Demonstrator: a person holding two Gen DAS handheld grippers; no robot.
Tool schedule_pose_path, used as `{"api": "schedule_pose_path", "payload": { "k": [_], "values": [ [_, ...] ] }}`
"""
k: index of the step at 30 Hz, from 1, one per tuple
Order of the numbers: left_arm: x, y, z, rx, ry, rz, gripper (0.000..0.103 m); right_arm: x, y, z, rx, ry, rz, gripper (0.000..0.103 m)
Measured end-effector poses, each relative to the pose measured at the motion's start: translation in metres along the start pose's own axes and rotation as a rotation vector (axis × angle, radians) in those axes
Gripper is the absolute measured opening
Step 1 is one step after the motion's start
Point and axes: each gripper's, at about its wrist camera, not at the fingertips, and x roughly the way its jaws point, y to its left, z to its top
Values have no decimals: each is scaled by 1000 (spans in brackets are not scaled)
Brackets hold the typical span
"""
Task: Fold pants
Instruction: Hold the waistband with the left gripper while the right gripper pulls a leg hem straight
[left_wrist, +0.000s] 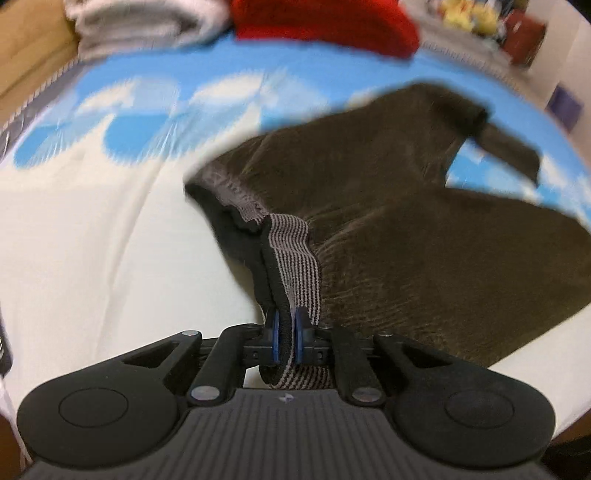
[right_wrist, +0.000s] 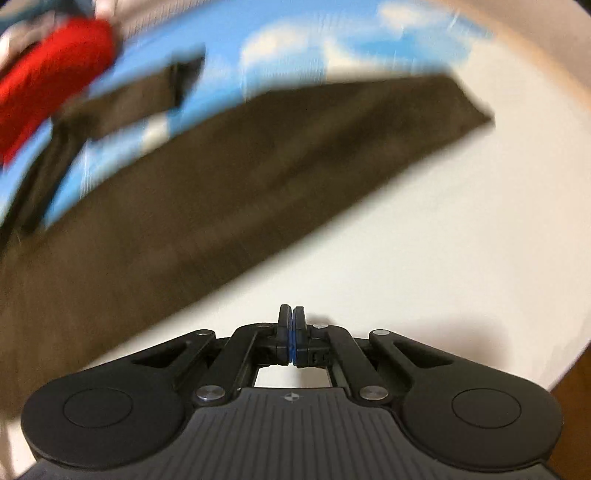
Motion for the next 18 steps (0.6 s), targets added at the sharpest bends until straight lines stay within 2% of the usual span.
{"api": "schedule_pose_path", "payload": {
  "k": [2, 4, 5, 6, 7, 8, 9, 10, 12, 14, 16, 18],
  "values": [
    [7, 14, -3, -34, 56, 71, 10, -7, -9, 0, -10, -32, 13, 0],
    [0, 24, 3, -76, 33, 118, 10, -20, -27, 4, 51, -112, 33, 2],
    [-7, 29, 5, -124, 15, 106, 13, -26, -37, 6, 92, -152, 44, 2],
    [-14, 27, 6, -159, 3, 77, 16, -31, -47, 8, 141, -200, 62, 5],
    [-20, 27, 7, -180, -7, 40, 26, -35, -55, 9, 188, -244, 76, 12],
    [-21, 24, 7, -177, -10, 23, 42, -34, -64, 9, 228, -277, 82, 17],
    [-21, 18, 7, -155, -8, 25, 48, -31, -71, 12, 255, -299, 80, 27],
    [-17, 12, 7, -126, 0, 34, 49, -26, -74, 15, 274, -319, 74, 31],
    [-3, 5, 7, -86, 38, 48, 50, -22, -80, 21, 298, -362, 55, 32],
    [14, 5, 7, -101, 94, 58, 57, -6, -85, 36, 342, -372, 38, 37],
    [32, 6, 7, -134, 128, 38, 61, 9, -93, 46, 384, -344, 43, 38],
    [43, 8, 10, -169, 146, 14, 72, 22, -97, 56, 409, -335, 43, 38]
  ]
}}
